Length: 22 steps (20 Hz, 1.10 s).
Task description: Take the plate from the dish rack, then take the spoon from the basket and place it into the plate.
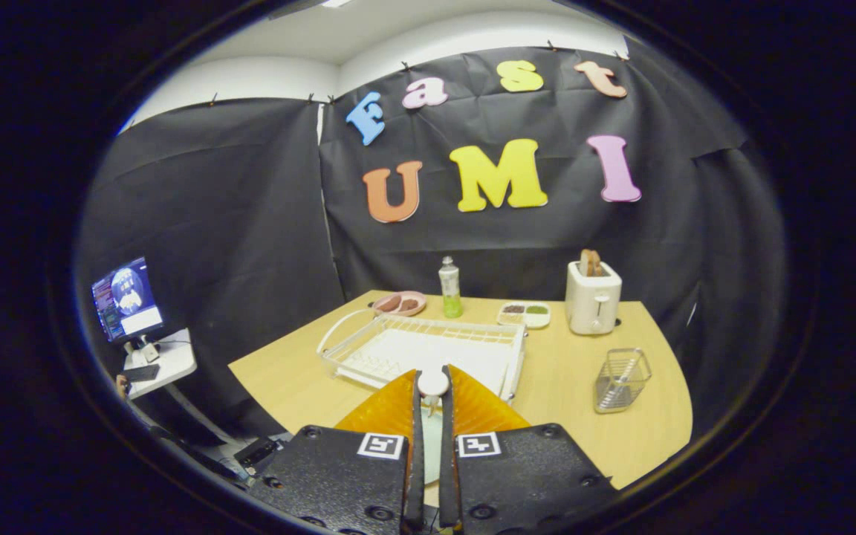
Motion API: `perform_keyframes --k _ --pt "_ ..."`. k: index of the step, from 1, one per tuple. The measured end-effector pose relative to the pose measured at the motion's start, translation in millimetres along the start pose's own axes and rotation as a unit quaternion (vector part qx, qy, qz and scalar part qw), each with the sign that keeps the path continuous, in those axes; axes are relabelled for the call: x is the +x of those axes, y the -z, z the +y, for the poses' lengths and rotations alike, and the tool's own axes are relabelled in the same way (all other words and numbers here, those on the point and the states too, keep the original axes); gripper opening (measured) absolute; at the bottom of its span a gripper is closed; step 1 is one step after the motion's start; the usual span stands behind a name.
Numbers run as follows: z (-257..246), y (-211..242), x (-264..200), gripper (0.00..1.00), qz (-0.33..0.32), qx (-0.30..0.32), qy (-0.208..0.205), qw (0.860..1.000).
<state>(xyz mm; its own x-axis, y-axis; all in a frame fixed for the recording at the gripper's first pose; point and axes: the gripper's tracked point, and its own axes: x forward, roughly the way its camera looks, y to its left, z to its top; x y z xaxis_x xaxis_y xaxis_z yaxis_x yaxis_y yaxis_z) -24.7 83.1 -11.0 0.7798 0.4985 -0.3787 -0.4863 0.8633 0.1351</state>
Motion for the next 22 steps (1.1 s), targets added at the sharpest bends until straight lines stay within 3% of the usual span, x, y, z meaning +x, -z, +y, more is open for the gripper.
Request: perform_keyframes --k 9,16,22 --pt "46.1 69.6 65.5 0.13 0.099 0.031 -0.044 0.994" --pt "54.1 84.5 87.8 0.14 0.148 0.085 -0.081 0.982" --pt "52.0 89.1 99.6 0.18 0.164 0.090 -0.080 0.979"
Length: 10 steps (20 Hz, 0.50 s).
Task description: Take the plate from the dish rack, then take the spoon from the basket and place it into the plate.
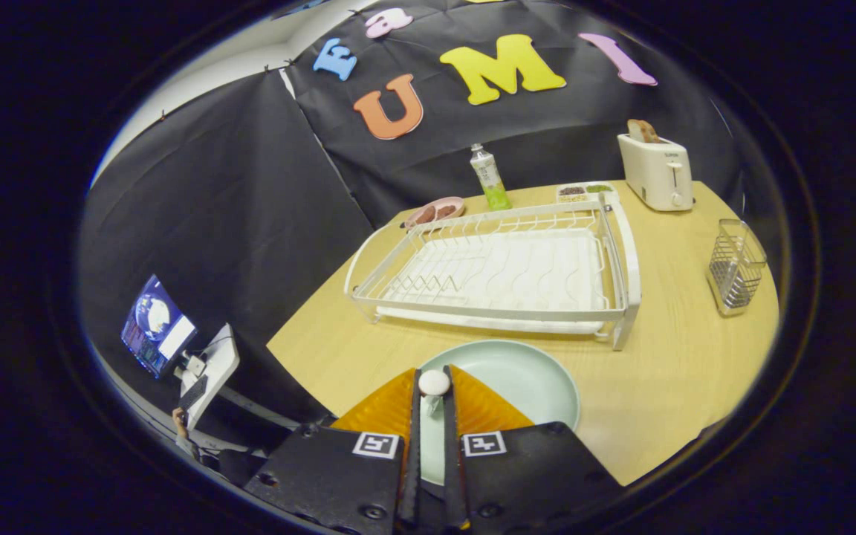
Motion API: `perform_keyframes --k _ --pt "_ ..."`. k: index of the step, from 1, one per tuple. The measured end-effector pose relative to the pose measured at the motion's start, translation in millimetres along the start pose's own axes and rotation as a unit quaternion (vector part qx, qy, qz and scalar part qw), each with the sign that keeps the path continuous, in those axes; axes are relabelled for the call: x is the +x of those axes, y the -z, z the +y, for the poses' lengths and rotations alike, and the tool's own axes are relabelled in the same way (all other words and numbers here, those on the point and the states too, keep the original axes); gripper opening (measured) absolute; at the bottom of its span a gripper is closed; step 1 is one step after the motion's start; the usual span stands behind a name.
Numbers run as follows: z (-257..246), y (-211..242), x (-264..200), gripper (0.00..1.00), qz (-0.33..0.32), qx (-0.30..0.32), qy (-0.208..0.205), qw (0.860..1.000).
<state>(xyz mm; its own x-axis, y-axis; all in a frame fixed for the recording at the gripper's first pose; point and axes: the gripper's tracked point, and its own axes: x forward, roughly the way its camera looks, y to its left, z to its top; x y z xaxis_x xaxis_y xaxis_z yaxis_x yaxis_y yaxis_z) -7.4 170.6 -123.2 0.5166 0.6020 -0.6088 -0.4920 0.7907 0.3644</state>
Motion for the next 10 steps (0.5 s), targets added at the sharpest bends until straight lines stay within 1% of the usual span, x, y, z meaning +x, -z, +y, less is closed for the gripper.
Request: perform_keyframes --k 2,3,4,5,6,7,8,10 --pt "-3.1 -3.3 -0.3 0.20 -0.005 -0.007 0.006 1.000" --pt "-4.4 -5.4 -1.3 0.24 -0.010 -0.010 0.011 1.000" --pt "-6.5 -7.8 -0.8 0.35 -0.014 -0.012 0.015 1.000" --pt "-7.6 -8.1 -0.7 0.42 -0.017 -0.012 0.018 1.000" --pt "-8.2 -9.3 0.1 0.55 -0.019 -0.013 0.018 1.000" --pt "-9.2 -10.2 -0.1 0.59 -0.022 -0.013 0.020 0.999" --pt "-11.4 -11.9 -1.0 0.68 -0.026 -0.016 0.025 0.999" --pt "-16.8 -17.0 -4.5 0.79 -0.041 -0.022 0.040 0.998"
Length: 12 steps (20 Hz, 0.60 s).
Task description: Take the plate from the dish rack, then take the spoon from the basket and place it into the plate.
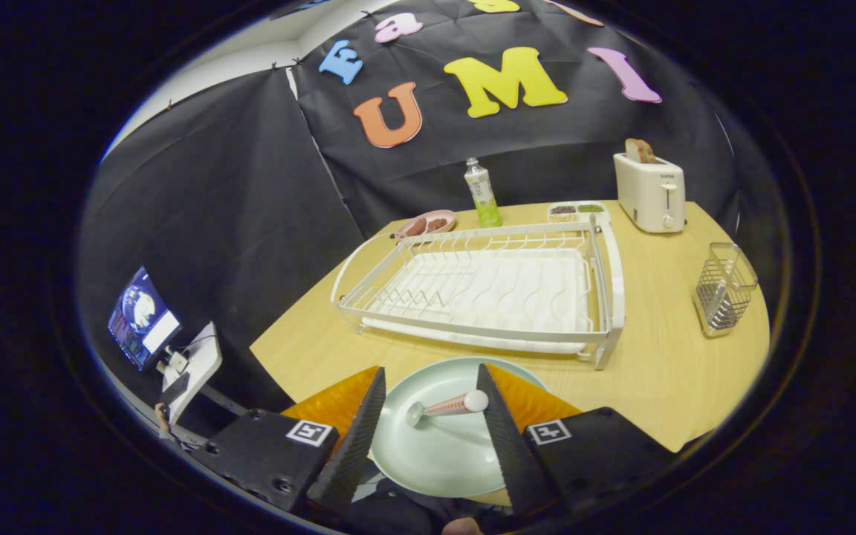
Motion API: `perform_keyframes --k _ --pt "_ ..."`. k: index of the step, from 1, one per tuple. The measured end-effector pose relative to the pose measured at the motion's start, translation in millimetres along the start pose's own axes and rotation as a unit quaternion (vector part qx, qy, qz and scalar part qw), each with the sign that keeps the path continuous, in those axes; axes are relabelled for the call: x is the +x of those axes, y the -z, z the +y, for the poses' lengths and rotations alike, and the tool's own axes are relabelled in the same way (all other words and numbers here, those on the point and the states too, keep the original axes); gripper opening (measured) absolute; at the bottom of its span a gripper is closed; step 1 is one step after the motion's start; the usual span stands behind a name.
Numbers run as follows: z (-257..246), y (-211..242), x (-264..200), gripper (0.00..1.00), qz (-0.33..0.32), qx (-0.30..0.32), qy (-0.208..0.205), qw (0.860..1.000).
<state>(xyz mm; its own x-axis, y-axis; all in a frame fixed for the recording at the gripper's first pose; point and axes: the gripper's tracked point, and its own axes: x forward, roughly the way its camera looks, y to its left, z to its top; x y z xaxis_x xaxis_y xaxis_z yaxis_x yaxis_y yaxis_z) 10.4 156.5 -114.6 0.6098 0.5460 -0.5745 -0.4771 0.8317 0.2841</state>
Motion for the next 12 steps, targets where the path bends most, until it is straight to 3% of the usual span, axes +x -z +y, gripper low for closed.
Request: perform_keyframes --k 7,12 --pt "-7.9 -21.5 -22.6 1.00 -0.066 -0.010 0.036 0.997" --pt "-11.6 -39.3 -50.4 1.00 -0.125 -0.019 0.073 0.989"
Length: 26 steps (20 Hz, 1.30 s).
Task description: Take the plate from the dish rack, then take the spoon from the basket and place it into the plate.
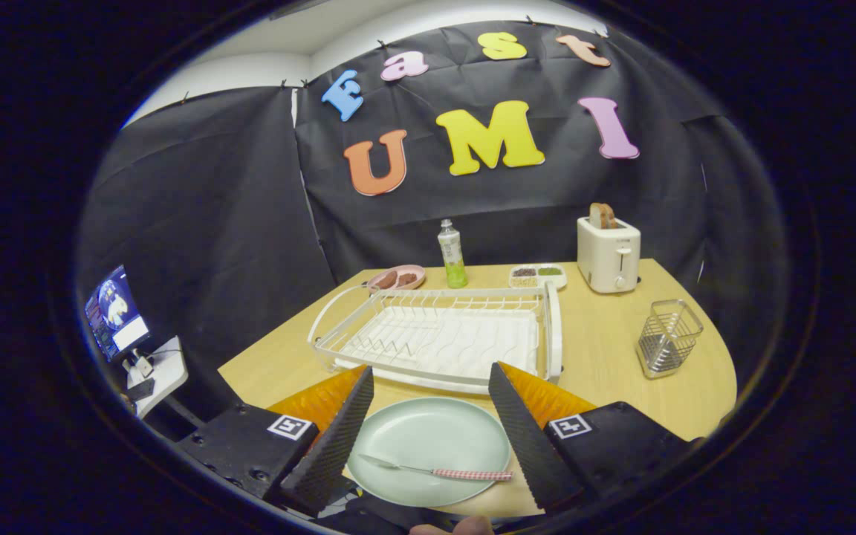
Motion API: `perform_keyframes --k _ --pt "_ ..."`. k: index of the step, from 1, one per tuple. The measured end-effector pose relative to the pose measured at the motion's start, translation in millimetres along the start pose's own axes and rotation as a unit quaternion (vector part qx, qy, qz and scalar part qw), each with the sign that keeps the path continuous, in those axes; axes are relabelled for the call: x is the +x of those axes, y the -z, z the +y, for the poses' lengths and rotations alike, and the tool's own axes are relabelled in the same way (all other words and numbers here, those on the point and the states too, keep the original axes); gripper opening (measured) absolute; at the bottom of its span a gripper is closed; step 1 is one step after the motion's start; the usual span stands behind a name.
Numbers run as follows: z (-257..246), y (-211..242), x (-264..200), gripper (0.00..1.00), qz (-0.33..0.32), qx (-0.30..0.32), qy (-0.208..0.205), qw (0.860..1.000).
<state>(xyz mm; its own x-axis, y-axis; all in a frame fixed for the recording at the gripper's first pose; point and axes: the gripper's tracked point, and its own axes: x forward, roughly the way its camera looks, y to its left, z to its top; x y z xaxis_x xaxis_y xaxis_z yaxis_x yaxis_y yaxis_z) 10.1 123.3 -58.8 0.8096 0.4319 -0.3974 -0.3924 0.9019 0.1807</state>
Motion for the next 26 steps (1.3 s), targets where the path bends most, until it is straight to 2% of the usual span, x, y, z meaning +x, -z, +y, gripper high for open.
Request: perform_keyframes --k 5,12,17,26 --pt "-10.8 -32.8 -35.7 1.00 -0.089 -0.017 0.062 0.994" --pt "-18.1 -56.2 -82.9 1.00 -0.205 -0.036 0.141 0.968" --pt "-10.1 -42.5 -82.8 1.00 -0.222 -0.035 0.147 0.963" --pt "-2.2 -14.6 -61.1 1.00 -0.208 -0.021 0.167 0.964"
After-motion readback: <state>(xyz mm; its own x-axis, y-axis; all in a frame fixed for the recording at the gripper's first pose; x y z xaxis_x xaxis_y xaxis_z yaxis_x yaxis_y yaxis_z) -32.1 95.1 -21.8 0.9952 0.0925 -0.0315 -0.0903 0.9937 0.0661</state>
